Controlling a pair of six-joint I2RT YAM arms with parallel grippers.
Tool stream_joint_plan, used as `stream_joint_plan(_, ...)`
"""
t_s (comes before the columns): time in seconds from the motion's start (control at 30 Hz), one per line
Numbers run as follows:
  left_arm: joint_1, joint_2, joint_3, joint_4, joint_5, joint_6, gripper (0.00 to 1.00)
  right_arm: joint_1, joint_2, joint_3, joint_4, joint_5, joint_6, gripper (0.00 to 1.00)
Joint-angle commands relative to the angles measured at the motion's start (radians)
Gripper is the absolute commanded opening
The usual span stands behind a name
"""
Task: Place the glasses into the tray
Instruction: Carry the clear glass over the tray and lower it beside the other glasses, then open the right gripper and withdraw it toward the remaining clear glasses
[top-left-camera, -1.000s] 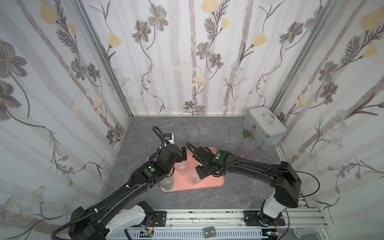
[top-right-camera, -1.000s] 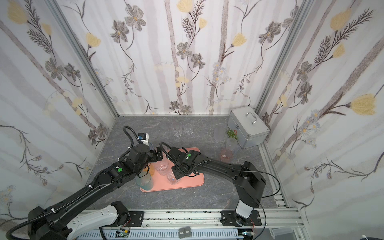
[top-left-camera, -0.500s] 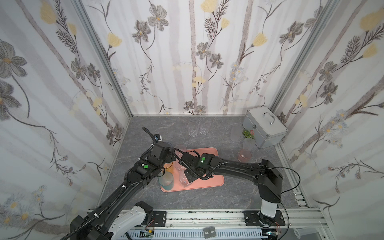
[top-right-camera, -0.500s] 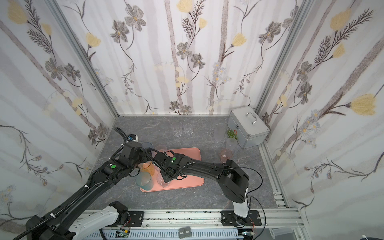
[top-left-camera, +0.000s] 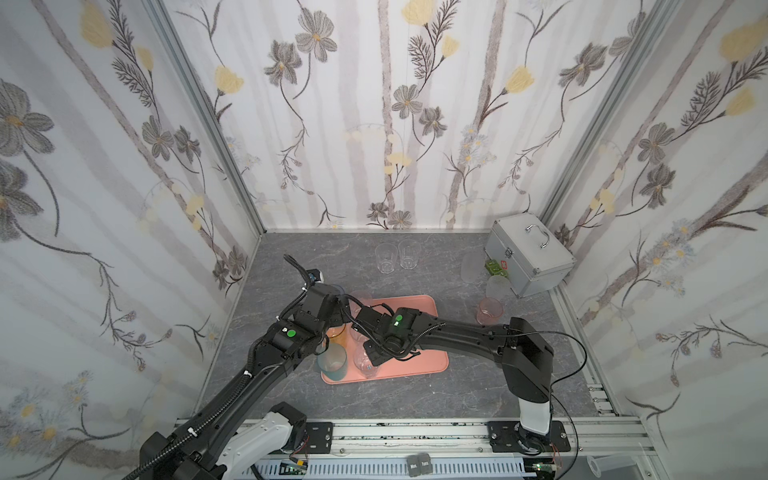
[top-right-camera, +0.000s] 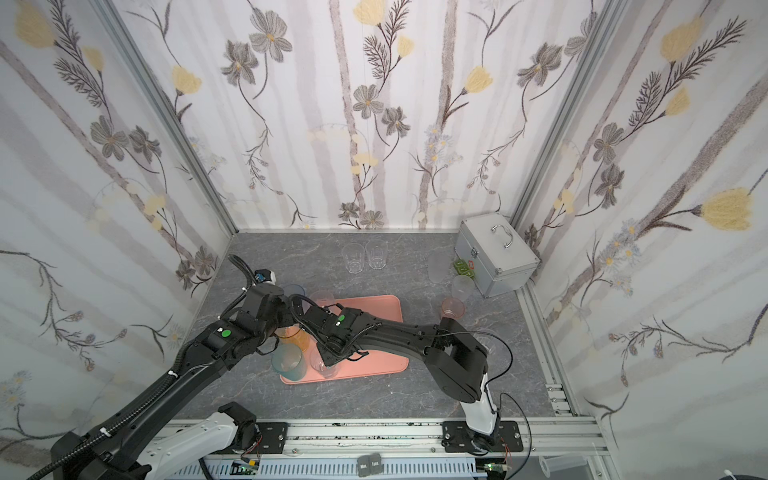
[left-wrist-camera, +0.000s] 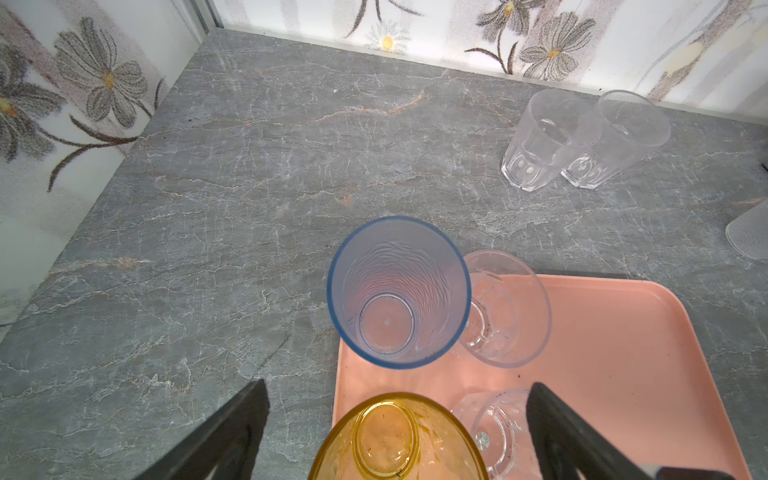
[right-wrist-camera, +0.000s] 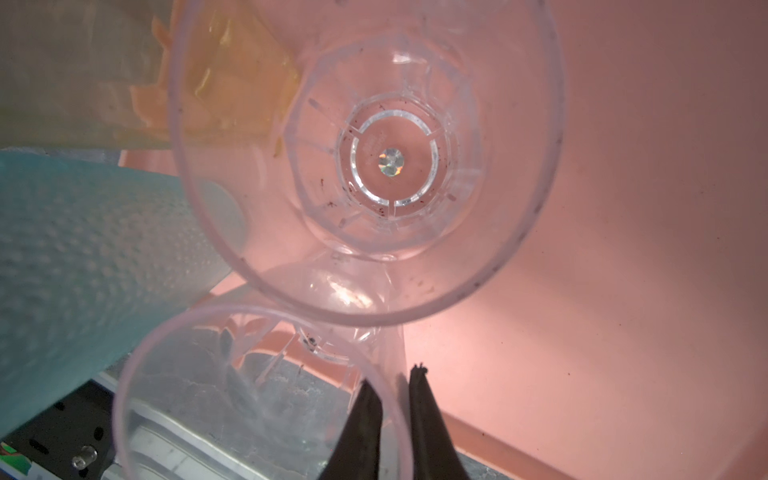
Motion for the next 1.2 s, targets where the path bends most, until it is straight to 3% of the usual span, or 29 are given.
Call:
stream_joint_plan(0.0, 0.000, -0.006, 0.005, 0.000, 0.002, -0.012, 1.00, 0.000, 0.003, 0.003, 0.055, -0.050, 0.019, 0.16)
stream_joint_plan(0.17, 0.000, -0.027, 0.005, 0.001, -0.011, -0.001, 1.00, -0.018, -0.027, -0.021, 0.082, -0.082, 0.028, 0.21)
stream_joint_plan(0.3, 0.000, -0.056, 0.006, 0.000, -0.038, 0.008, 1.00, -0.058, -0.117, -0.068, 0.105, -0.102, 0.019, 0.38)
stream_joint_plan(0.43, -0.005, -0.049, 0.045, -0.011, -0.030, 0.009, 1.00, -0.150, -0.230, -0.140, 0.124, -0.197, -0.018, 0.47)
stream_joint_plan(0.6, -0.041, -0.017, 0.108, -0.012, -0.057, -0.001, 1.00, -0.294, -0.327, -0.190, 0.109, -0.172, -0.079, 0.48)
stream_joint_plan(0.9, -0.237, 0.256, 0.244, 0.072, -0.087, -0.015, 1.00, -0.491, -0.298, -0.135, 0.224, -0.133, -0.121, 0.48)
stream_joint_plan(1.17, -0.288, 0.495, 0.348, 0.198, -0.043, 0.025, 1.00, -0.624, -0.148, -0.031, 0.364, -0.103, -0.078, 0.48)
